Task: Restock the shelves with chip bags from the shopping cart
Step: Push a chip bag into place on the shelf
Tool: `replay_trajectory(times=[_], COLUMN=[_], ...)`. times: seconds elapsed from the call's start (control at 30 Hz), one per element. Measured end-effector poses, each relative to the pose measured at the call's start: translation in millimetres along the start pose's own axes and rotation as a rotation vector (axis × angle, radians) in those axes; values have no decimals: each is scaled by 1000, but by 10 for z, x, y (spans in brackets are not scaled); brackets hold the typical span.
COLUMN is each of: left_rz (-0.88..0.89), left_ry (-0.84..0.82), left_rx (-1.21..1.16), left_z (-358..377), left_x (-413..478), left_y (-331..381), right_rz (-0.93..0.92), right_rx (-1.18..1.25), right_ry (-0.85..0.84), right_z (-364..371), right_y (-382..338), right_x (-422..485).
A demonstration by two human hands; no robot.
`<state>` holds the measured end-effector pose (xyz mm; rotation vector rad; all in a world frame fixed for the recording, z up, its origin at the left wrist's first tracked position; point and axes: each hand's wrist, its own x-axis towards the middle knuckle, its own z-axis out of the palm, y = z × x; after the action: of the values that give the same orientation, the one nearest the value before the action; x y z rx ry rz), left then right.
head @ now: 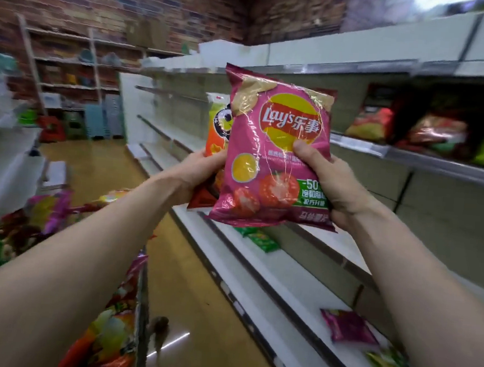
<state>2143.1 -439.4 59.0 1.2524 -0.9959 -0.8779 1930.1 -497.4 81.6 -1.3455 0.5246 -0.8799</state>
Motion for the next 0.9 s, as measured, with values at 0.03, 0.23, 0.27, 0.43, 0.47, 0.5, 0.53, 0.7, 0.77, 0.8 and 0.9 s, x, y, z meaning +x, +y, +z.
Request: replay_trajectory(times=[0.03, 0.23, 0.27, 0.43, 0.47, 0.5, 0.53, 0.7, 0.77, 0.8, 0.9], left_rz=[9, 31, 31, 65, 67, 68, 68, 69, 63, 59, 59], left_ry=[-35, -295, -331, -515, -544, -573, -598, -709, -741, -760, -824], left_rx=[-17, -89, -104, -105, -102, -98, -95, -111, -114, -115, -122], left_z=[162, 1238, 1425, 2389, 2597, 2810, 3026, 4084, 4474, 4654, 5146], left_x=[30, 63, 39, -114, -168, -233, -311, -744, -936, -1034, -1297], left_y=[-7, 52, 75, 121, 127, 129, 135, 131, 130, 136, 148], right_rz=[-21, -107, -118, -159, -169, -176, -182, -193, -198, -201, -204], right_rx=[-5, -34, -45, -103, -113, -122, -131, -171, -179, -184, -193], right_ry=[41, 268, 302, 459, 491, 523, 553, 681, 719, 741, 795], right_z=[-106, -803, -929, -1525, -1650, -1775, -1905, -2522, -2740, -2840, -3100], right_y=[-43, -345, -398, -663, -718, -775, -833, -1103, -1191, -1233, -1361], right_x=[-101, -803, -926, -1624, -1785, -1951, -2120, -2972, -3302, -3459, -3899])
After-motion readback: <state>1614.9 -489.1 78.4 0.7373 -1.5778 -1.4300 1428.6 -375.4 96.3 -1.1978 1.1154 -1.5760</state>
